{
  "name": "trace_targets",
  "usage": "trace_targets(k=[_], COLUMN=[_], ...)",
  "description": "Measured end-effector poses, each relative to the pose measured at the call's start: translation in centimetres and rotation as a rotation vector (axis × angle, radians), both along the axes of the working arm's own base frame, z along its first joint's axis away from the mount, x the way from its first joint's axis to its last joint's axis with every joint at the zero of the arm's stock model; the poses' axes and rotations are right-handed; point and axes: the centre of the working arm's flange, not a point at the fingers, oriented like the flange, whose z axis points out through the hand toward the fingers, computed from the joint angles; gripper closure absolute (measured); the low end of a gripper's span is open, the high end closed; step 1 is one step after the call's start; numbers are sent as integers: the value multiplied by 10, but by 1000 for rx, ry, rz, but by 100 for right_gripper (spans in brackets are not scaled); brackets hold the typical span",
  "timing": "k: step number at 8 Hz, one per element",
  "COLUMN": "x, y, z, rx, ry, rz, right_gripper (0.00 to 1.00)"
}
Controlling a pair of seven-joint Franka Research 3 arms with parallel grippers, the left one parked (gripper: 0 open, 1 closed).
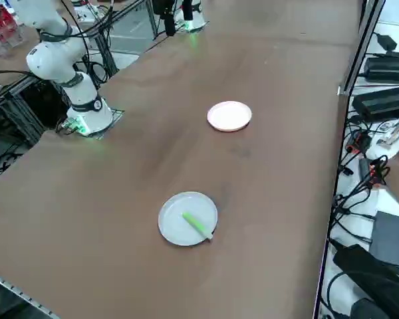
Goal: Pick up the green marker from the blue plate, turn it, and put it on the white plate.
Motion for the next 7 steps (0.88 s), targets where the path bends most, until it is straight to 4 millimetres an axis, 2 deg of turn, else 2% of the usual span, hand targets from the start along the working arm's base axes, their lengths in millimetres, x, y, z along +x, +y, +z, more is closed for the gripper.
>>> trace_targets(k=[4, 7], x=[3, 18], y=[1, -7], z=[-2, -16], rx=[0, -4], ry=[-5, 9], rz=[6, 39], right_gripper=[0, 0])
